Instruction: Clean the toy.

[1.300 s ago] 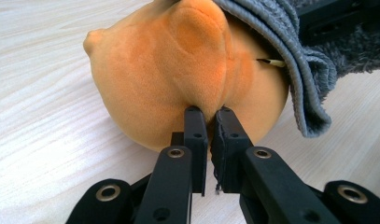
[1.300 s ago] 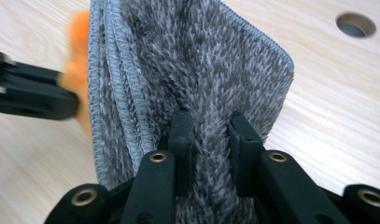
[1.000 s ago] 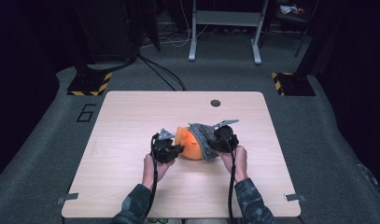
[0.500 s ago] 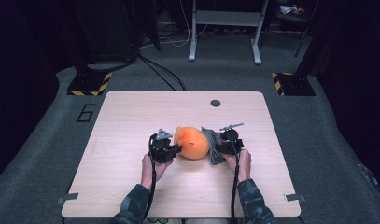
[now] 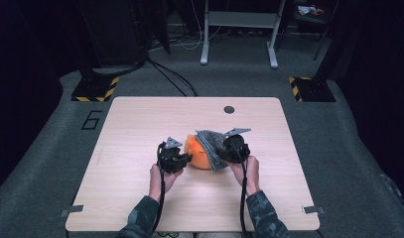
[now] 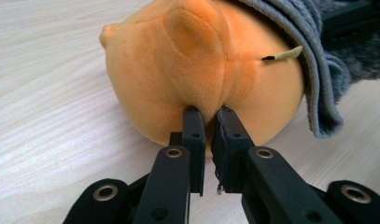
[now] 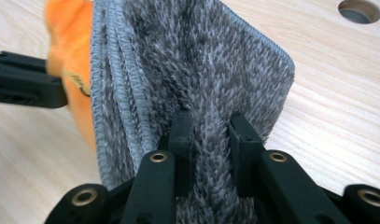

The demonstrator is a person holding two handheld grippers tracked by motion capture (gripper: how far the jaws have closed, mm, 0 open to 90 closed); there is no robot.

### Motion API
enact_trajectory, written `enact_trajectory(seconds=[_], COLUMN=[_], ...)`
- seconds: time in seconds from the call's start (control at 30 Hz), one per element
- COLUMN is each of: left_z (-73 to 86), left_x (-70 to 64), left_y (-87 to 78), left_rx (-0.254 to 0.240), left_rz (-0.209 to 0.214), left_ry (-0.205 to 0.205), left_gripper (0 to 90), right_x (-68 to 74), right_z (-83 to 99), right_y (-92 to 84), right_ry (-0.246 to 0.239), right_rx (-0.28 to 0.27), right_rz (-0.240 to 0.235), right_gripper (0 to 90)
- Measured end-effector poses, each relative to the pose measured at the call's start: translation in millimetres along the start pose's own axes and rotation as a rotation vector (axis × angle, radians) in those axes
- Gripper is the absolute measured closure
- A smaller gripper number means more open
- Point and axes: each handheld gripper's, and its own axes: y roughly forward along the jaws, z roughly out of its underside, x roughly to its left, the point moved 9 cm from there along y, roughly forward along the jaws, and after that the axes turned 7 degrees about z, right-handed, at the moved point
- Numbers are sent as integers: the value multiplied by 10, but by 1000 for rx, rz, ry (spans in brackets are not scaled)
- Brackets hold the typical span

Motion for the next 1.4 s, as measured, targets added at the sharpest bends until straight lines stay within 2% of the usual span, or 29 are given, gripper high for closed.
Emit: enact_trajectory(seconds=[0.1, 0.13, 0.17, 0.23, 0.27, 0.3, 0.4, 0.43, 0.47, 0.5, 0.6, 0.67, 0.8, 0.83, 0.93, 1.0, 1.07, 1.13, 1.17, 1.2, 1.27, 1.3, 1.4], left_z=[11, 17, 37, 89, 147, 147, 156, 138, 109, 109, 85, 78, 64, 59, 47, 48, 54, 40, 31, 31, 4, -21, -64], left_x=[17, 11, 14, 36, 57, 57, 79, 68, 57, 57, 25, 20, 8, 10, 18, 23, 11, -1, -7, -7, -36, -62, -93], left_y=[-13, -14, -18, -6, 15, 15, 42, 54, 62, 62, 109, 119, 148, 151, 166, 160, 148, 126, 109, 109, 97, 74, 31], left_rx=[2, 0, 6, 20, 44, 44, 50, 36, 35, 35, 43, 42, 56, 58, 37, 42, 43, 37, 42, 42, 38, 39, 33], left_rz=[-4, -2, -6, -30, -42, -42, -69, -71, -91, -91, -103, -105, -115, -116, -112, -111, -90, -67, -61, -61, -47, -45, -32], left_ry=[25, 31, 45, 75, 91, 91, 114, 115, 144, 144, 178, 183, 197, 204, 178, 182, 161, 138, 134, 134, 121, 115, 98], left_gripper=[772, 729, 689, 589, 548, 519, 483, 459, 459, 459, 472, 487, 559, 624, 748, 774, 825, 838, 842, 844, 846, 847, 849], right_x=[-25, -37, -30, -44, -60, -61, -61, -62, -71, -71, -88, -88, -100, -102, -101, -101, -115, -136, -162, -162, -158, -175, -181], right_z=[-14, -23, -24, -38, -47, -51, -55, -61, -61, -61, -57, -57, -54, -56, -60, -60, -63, -78, -80, -80, -98, -100, -127], right_y=[39, 45, 44, 51, 55, 59, 62, 65, 66, 66, 76, 79, 86, 89, 87, 80, 44, 7, -16, -16, -88, -107, -171], right_ry=[22, 12, 29, 22, 19, 19, 24, 20, 19, 19, 25, 26, 24, 26, 35, 35, 44, 49, 25, 25, 55, 39, 52], right_rx=[4, 1, 10, 11, 15, 16, 21, 23, 26, 26, 29, 26, 25, 24, 19, 18, 6, -14, -25, -25, -37, -44, -61], right_rz=[-6, -6, -5, -12, -8, -8, -7, -12, -7, -7, -7, -9, -4, -9, -5, -9, -12, -6, -4, -4, -2, -5, -5], right_gripper=[745, 745, 745, 745, 745, 745, 745, 744, 744, 744, 745, 745, 745, 745, 745, 744, 744, 744, 744, 744, 743, 743, 743])
